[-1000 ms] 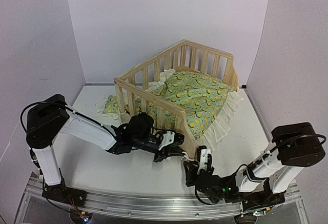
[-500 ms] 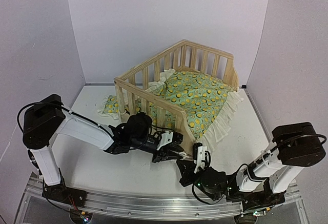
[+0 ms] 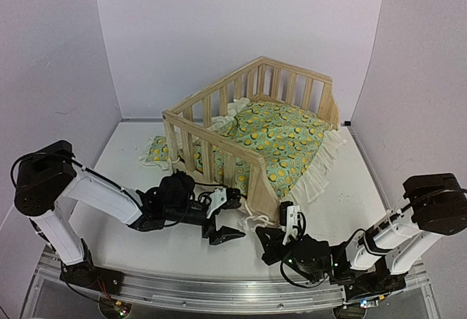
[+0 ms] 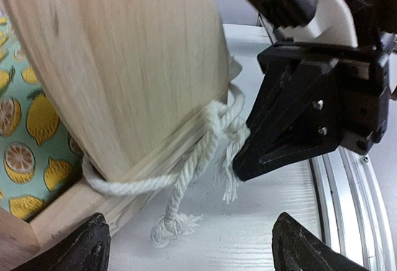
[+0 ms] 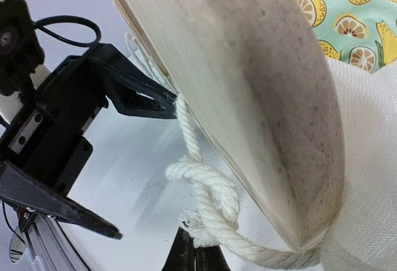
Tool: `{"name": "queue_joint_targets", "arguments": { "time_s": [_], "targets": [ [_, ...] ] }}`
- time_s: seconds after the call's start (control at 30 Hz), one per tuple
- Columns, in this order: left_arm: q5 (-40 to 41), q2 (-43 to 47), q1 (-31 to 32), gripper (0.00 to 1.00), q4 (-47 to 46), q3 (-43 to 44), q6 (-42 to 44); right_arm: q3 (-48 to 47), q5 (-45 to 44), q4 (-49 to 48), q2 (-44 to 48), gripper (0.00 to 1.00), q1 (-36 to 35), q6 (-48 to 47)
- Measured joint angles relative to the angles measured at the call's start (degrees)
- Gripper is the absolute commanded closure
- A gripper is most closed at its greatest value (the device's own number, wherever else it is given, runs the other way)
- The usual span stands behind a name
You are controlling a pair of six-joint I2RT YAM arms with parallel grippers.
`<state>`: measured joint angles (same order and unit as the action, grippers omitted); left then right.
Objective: Set up the pet bed
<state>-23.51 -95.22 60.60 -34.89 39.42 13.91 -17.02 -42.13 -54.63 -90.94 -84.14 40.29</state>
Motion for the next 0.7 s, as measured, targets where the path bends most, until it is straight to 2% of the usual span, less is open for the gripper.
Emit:
{"name": "queue_joint_targets", "arguments": {
  "time_s": [0.1,0.27,0.4,0.7],
  "targets": [
    [3.0,-3.2,0.2,0.21,-4.5,-1.8,-3.8,0.0,0.3,0.6,0.0,1.0,0.0,0.0],
    [11.5,-8.7,2.0,0.23,-11.2,-3.1,-9.0,0.0,0.7,1.3,0.0,1.0,0.0,-0.3],
    [18.3,-12.1,3.7,0.38,-16.1,-2.9,-11.3,0.0,0.9,1.8,0.3,1.0,0.0,-0.5],
    [24.8,-16.6,5.2,0.54,-18.7,-0.6,-12.6,-0.4,1.7,4.2,1.0,1.0,0.0,-1.5]
  ]
}}
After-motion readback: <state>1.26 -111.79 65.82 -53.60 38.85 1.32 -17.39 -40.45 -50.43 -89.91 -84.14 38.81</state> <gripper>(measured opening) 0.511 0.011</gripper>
